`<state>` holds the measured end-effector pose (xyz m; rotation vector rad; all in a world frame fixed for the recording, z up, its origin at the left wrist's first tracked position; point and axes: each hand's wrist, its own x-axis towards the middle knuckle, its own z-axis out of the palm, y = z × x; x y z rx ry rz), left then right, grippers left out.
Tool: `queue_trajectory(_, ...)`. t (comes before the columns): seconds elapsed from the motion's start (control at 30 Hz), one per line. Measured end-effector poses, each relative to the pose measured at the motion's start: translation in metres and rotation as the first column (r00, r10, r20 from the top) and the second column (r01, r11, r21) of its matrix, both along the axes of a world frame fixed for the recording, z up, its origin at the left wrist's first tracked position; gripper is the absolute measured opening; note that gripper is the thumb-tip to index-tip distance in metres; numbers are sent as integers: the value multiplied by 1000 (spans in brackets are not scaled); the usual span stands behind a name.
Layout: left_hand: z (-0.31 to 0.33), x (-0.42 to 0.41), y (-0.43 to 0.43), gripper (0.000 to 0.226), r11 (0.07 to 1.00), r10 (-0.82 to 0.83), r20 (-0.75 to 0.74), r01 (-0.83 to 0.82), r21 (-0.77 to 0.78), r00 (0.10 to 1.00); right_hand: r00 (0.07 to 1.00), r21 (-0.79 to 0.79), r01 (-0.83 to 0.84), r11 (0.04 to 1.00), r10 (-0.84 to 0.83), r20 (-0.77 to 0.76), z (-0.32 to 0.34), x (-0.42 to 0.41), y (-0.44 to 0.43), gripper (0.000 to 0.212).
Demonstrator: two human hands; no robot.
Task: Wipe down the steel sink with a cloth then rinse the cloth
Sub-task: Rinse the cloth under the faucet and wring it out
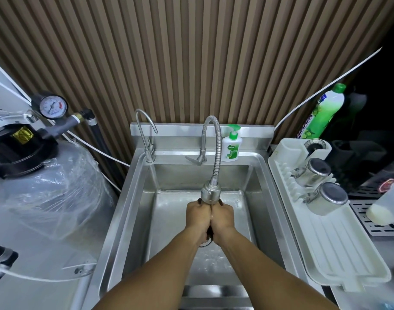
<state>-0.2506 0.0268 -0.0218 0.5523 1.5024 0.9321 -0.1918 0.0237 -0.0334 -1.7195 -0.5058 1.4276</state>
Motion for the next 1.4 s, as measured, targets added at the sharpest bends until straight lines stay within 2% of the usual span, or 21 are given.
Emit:
queue_trajectory(0.07,1,0,-2,19,1000,-13,-1,13,8,1000,1000,-5,-16,1000,16,17,-1,1,0,17)
queue_trajectory(0.17,0,-10,-9,34,997,-71,-1,71,41,997,995,5,-101,995,101,-10,4,5,-7,36)
queue_trajectory(0.27,-1,-33,-12,39,967,-241,9,240,81,970,974,-23,-162,987,156,-166,10,17,-18,47)
queue_trajectory(0.33,-2,-51,-7,46,936,-348,-12,348,54,937,946,-48,-123,991,103,-306,11,26,-24,50)
queue_trajectory(0.43,-6,-73,13,55,935,-354,-87,356,3,931,885,-106,-69,992,12,-466,10,34,-33,56)
queue_trajectory(0.5,-8,-81,34,52,945,-326,-125,328,2,937,867,-124,-68,990,-2,-497,10,37,-37,60)
queue_trajectory(0.63,2,-78,81,30,935,-333,-265,353,29,905,843,-115,-51,992,-19,-537,8,41,-43,60)
queue_trajectory(0.7,8,-75,107,40,906,-371,-412,423,39,832,852,-99,-68,993,6,-523,4,41,-46,62)
queue_trajectory(0.77,8,-73,138,68,867,-427,-539,497,-17,726,861,-102,-68,992,7,-508,1,41,-49,65)
queue_trajectory(0.8,10,-70,150,75,870,-435,-537,491,-45,723,863,-104,-59,993,-2,-505,0,43,-50,65)
queue_trajectory(0.83,13,-66,160,70,892,-419,-466,449,-52,779,862,-103,-47,994,-11,-506,-3,44,-51,66)
queue_trajectory(0.9,22,-56,170,23,955,-297,-187,293,-54,936,861,-97,-46,994,-10,-509,-2,46,-54,62)
queue_trajectory(0.93,26,-50,173,4,971,-232,-62,227,-76,971,855,-96,-31,995,-23,-517,-1,47,-55,57)
queue_trajectory(1.0,24,-45,177,13,985,-139,61,144,-93,988,842,-87,-12,996,-37,-539,1,47,-56,52)
queue_trajectory(1.07,19,-40,181,10,993,-64,115,75,-93,991,841,-85,1,996,-47,-539,1,48,-53,60)
queue_trajectory(1.13,11,-37,179,11,997,-44,70,48,-61,997,835,-78,12,997,-53,-548,2,47,-50,67)
queue_trajectory(1.17,5,-37,177,13,997,-72,-6,72,-6,997,835,-77,12,997,-53,-547,1,46,-48,68)
queue_trajectory(1.23,-5,-37,175,6,957,-201,-225,240,164,954,843,-79,18,997,-58,-535,1,43,-44,66)
queue_trajectory(1.3,-16,-40,171,19,860,-354,-366,453,234,861,851,-62,-5,998,-28,-524,0,39,-43,64)
queue_trajectory(1.33,-18,-45,166,29,832,-405,-363,503,234,839,858,-56,-21,998,-11,-514,2,36,-43,63)
queue_trajectory(1.4,-21,-55,145,44,856,-391,-299,464,228,870,857,-58,-35,998,0,-516,3,33,-45,61)
